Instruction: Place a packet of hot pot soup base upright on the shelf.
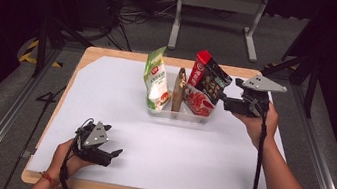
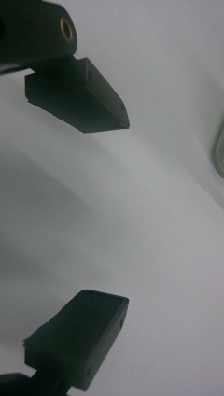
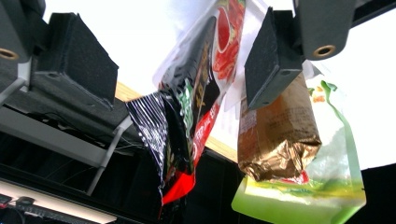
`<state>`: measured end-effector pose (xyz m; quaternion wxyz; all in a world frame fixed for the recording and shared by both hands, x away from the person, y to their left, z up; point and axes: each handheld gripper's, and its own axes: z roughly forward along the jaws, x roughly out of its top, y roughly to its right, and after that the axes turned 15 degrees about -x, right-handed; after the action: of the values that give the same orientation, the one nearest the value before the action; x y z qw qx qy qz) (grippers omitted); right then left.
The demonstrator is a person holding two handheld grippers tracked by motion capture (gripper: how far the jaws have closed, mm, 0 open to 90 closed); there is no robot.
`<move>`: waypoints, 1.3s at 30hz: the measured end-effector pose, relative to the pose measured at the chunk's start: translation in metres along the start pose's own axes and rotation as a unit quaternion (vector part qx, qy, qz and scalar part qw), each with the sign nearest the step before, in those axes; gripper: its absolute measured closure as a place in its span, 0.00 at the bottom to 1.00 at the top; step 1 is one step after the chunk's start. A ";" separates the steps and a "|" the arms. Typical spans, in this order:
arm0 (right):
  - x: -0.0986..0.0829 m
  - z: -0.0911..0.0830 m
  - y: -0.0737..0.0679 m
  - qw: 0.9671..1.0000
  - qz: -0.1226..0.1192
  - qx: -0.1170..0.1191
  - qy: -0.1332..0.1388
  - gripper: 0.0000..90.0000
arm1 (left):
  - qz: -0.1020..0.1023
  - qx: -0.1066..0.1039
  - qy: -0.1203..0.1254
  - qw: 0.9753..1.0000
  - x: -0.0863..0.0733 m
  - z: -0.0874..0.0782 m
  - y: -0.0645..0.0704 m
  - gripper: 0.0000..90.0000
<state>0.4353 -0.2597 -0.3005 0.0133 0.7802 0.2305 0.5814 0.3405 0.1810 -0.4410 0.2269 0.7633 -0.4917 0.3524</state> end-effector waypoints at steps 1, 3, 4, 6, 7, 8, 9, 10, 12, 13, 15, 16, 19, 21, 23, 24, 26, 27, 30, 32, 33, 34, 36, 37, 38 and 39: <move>-0.001 -0.001 0.000 1.000 -0.001 0.000 0.001 0.28 | -0.001 0.000 0.002 1.000 0.000 0.000 0.000 0.16; -0.004 -0.003 0.001 1.000 -0.005 -0.002 0.000 0.27 | 0.001 0.001 0.004 1.000 0.000 -0.001 0.000 0.16; -0.005 -0.003 0.001 1.000 -0.005 -0.003 -0.001 0.27 | -0.001 0.001 0.006 1.000 0.000 -0.002 0.000 0.16; -0.008 -0.005 0.002 1.000 -0.010 -0.004 0.002 0.27 | -0.001 0.001 0.008 1.000 0.001 -0.002 0.000 0.16; -0.010 -0.006 0.002 1.000 -0.014 -0.007 0.002 0.27 | -0.004 0.000 0.011 1.000 0.000 -0.002 0.000 0.16; -0.012 -0.007 0.002 1.000 -0.015 -0.007 0.002 0.26 | -0.004 0.001 0.012 1.000 0.001 -0.002 0.000 0.15; -0.014 -0.008 0.002 1.000 -0.016 -0.007 0.002 0.26 | -0.003 0.001 0.012 1.000 0.001 -0.002 0.000 0.15; -0.015 -0.008 0.002 1.000 -0.016 -0.007 0.000 0.25 | -0.003 0.001 0.012 1.000 0.001 -0.003 0.000 0.15; -0.019 -0.010 0.003 1.000 -0.017 -0.006 -0.001 0.25 | -0.001 0.001 0.013 1.000 0.001 -0.003 0.000 0.15; -0.022 -0.011 0.002 1.000 -0.020 -0.006 -0.001 0.25 | 0.000 0.001 0.013 1.000 0.001 -0.003 0.000 0.15; -0.025 -0.012 0.002 1.000 -0.026 -0.006 -0.001 0.25 | 0.000 0.001 0.013 1.000 0.001 -0.003 0.000 0.15; -0.028 -0.013 0.001 1.000 -0.031 -0.004 -0.004 0.24 | 0.000 0.001 0.013 1.000 0.001 -0.003 0.000 0.15; -0.037 -0.016 0.000 0.999 -0.044 0.002 -0.004 0.24 | -0.001 0.000 0.013 1.000 0.000 -0.002 0.000 0.15; -0.042 -0.020 0.000 0.999 -0.052 0.002 0.000 0.24 | 0.000 0.001 0.012 1.000 0.000 -0.002 0.000 0.15; -0.048 -0.023 0.001 0.999 -0.050 0.005 0.001 0.24 | 0.000 0.000 0.012 1.000 0.000 -0.002 0.000 0.15; -0.051 -0.025 0.001 0.999 -0.053 0.005 -0.001 0.24 | -0.001 0.000 0.012 1.000 0.000 -0.002 0.000 0.15; -0.057 -0.028 0.001 0.998 -0.061 0.004 0.000 0.24 | 0.001 -0.001 0.009 1.000 0.000 -0.002 0.000 0.15; -0.059 -0.029 0.002 0.998 -0.061 0.006 0.001 0.24 | 0.001 0.000 0.008 1.000 0.000 -0.001 0.000 0.15; -0.064 -0.034 0.002 0.998 -0.063 0.010 0.002 0.24 | 0.002 -0.002 0.009 1.000 0.000 -0.001 0.000 0.15; -0.069 -0.036 0.001 0.997 -0.071 0.011 0.003 0.24 | 0.002 -0.001 0.009 1.000 0.000 -0.001 0.000 0.15; -0.070 -0.037 0.000 0.997 -0.076 0.011 0.002 0.24 | 0.001 -0.001 0.009 1.000 0.000 -0.001 0.000 0.15; -0.072 -0.038 0.000 0.997 -0.076 0.011 0.001 0.23 | 0.001 -0.001 0.009 1.000 0.000 -0.001 0.000 0.15; -0.076 -0.041 -0.002 0.996 -0.083 0.015 0.004 0.23 | 0.001 -0.001 0.008 1.000 0.000 -0.001 0.000 0.15; -0.078 -0.043 -0.002 0.996 -0.086 0.013 0.006 0.23 | 0.000 -0.002 0.008 1.000 0.000 -0.001 0.000 0.15; -0.080 -0.044 -0.003 0.996 -0.089 0.013 0.007 0.23 | 0.000 -0.002 0.007 1.000 0.000 0.000 0.000 0.15; -0.082 -0.045 -0.003 0.996 -0.089 0.014 0.008 0.23 | 0.001 -0.003 0.006 1.000 0.000 0.000 0.000 0.15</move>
<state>0.3751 -0.2986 -0.3604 0.0523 0.7522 0.3073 0.5805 0.3402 0.1810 -0.4412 0.2314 0.7602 -0.4918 0.3559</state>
